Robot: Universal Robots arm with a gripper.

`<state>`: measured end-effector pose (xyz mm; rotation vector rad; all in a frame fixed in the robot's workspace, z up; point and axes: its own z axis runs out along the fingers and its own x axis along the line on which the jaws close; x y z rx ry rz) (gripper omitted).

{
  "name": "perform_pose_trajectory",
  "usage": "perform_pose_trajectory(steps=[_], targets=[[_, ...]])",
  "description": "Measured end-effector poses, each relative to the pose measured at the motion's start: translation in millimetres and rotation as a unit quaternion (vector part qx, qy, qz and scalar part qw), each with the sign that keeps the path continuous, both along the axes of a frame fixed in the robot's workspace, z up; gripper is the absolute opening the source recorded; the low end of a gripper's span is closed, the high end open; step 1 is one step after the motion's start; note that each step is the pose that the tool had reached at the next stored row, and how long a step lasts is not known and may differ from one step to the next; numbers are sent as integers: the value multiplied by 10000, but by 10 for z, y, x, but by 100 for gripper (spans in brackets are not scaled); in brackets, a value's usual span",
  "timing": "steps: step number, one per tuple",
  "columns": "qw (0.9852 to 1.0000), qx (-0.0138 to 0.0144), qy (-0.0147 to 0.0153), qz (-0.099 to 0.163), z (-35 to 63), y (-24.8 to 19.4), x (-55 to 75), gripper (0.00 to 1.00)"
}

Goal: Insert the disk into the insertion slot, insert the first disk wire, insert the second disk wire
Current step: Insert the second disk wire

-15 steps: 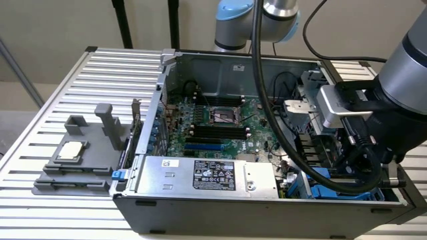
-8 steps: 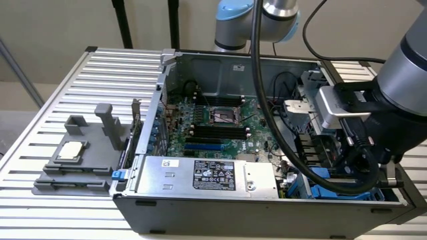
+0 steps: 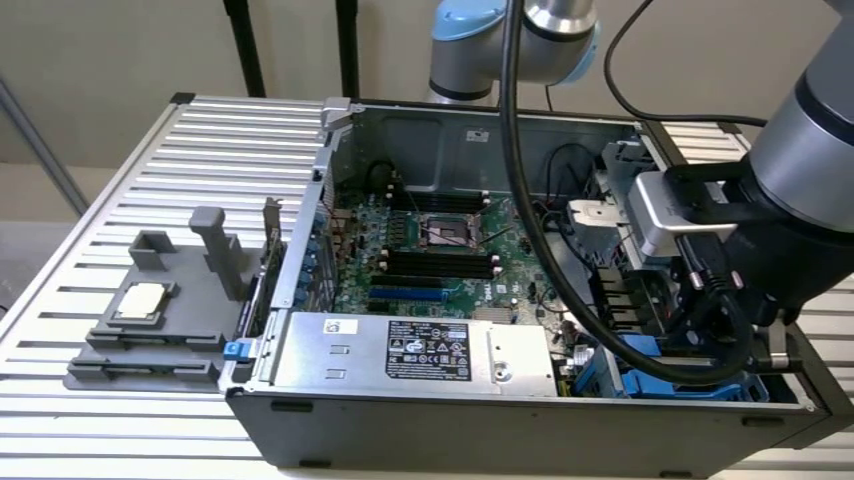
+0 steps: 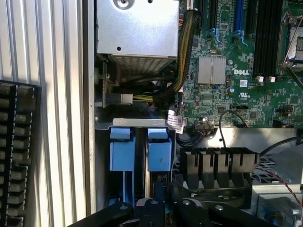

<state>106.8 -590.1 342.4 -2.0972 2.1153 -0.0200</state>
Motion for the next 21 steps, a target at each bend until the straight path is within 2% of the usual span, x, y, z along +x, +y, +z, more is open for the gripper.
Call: perform_pose_trajectory(steps=[21], targets=[[10000,1,0,1,-33,9,30,16]])
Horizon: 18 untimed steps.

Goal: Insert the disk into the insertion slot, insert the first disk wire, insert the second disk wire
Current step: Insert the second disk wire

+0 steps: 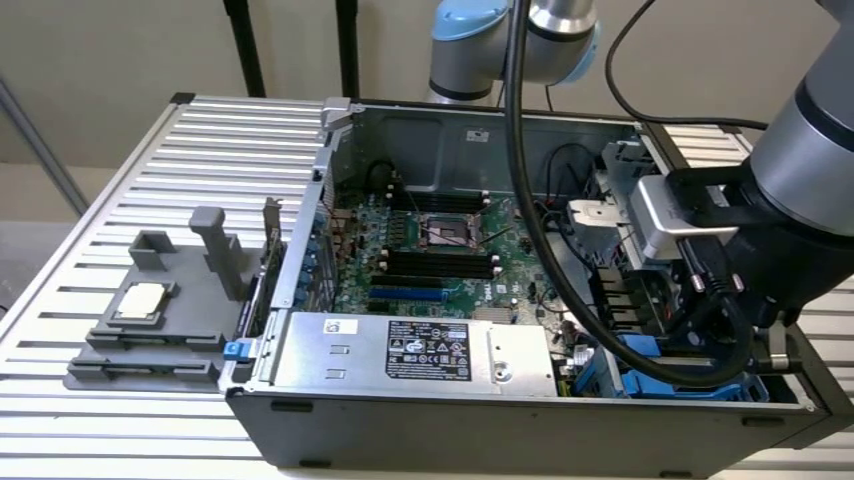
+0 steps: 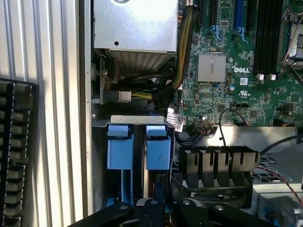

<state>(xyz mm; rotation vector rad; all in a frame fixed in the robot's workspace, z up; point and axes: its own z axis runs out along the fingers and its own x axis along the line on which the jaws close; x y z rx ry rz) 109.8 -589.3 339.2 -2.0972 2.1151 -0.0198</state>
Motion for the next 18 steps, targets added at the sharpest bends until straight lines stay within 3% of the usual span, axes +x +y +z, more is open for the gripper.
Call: perform_pose_trajectory(steps=[18], targets=[[10000,2,0,0,-60,0,5,16]])
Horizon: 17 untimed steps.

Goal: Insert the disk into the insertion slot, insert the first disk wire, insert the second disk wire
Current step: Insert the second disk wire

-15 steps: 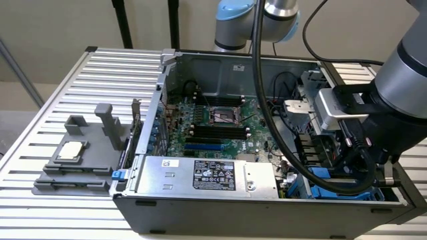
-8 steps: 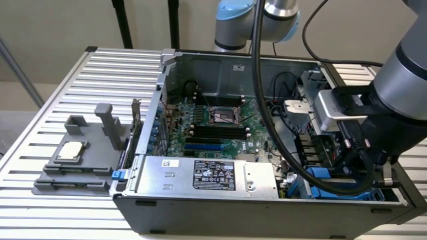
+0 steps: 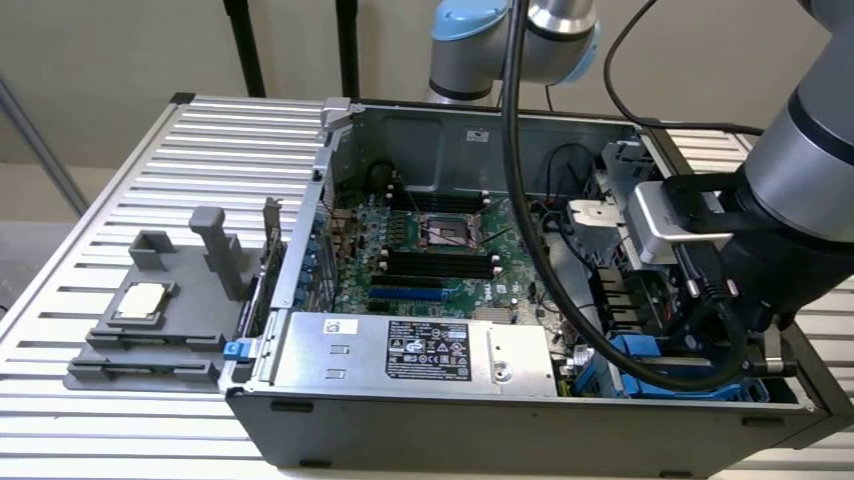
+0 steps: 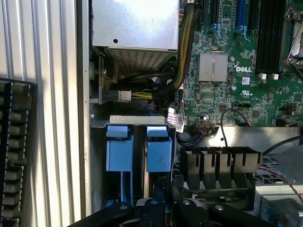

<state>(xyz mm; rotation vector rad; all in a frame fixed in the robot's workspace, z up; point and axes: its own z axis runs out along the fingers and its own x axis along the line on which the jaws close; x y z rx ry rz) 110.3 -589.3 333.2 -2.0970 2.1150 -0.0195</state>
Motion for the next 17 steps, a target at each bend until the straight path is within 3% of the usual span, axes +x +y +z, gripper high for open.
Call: perform_pose_trajectory(steps=[3,4,10,17], targets=[[10000,4,1,0,3,0,0,18],[10000,3,3,0,20,0,1,25],[10000,0,14,0,171,-5,-4,25],[10000,0,7,9,191,-38,-248,25]])
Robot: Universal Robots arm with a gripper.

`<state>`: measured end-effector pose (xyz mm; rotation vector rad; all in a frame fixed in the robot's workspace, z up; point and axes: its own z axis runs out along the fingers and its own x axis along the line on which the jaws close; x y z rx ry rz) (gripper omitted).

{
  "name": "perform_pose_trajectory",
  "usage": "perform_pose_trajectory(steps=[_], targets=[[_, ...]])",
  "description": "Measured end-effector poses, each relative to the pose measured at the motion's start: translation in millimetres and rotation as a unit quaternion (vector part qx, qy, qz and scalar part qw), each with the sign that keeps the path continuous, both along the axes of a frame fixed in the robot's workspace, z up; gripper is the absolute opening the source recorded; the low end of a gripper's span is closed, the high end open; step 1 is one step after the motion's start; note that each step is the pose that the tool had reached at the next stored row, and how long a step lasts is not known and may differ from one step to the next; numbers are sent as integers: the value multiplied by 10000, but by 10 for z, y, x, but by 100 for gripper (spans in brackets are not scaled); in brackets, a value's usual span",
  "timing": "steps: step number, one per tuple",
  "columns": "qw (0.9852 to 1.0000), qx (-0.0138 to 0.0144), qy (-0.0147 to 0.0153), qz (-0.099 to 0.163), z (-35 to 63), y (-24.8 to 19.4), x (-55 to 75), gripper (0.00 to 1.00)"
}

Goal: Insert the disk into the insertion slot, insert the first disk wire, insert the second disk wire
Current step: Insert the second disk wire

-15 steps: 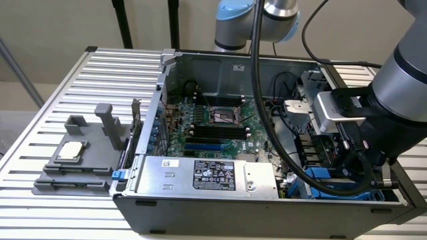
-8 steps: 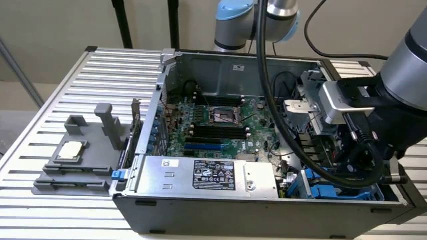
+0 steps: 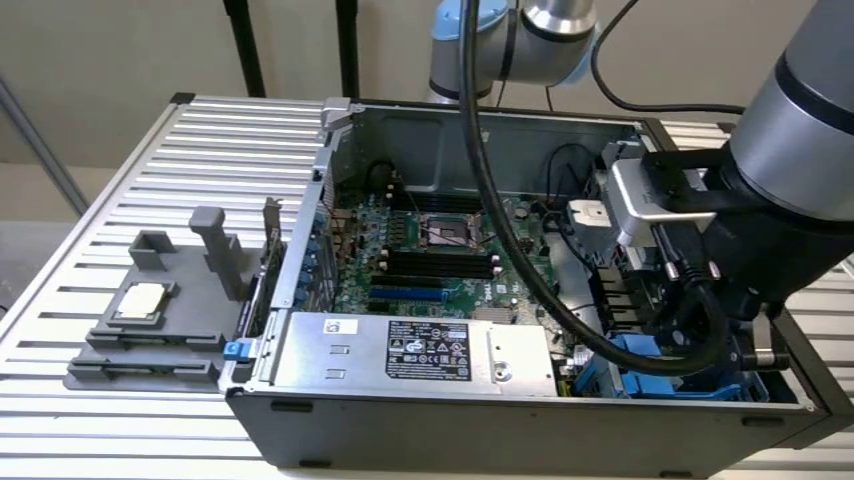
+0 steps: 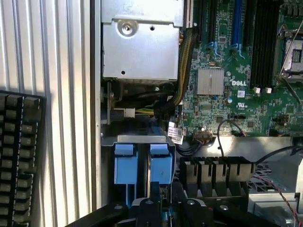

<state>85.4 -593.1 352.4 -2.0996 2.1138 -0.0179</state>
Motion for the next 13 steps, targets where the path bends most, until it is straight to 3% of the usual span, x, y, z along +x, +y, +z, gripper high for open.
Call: perform_pose_trajectory(steps=[4,13], targets=[[10000,1,-2,1,43,-1,-105,25],[10000,13,-2,1,64,-1,-117,25]])
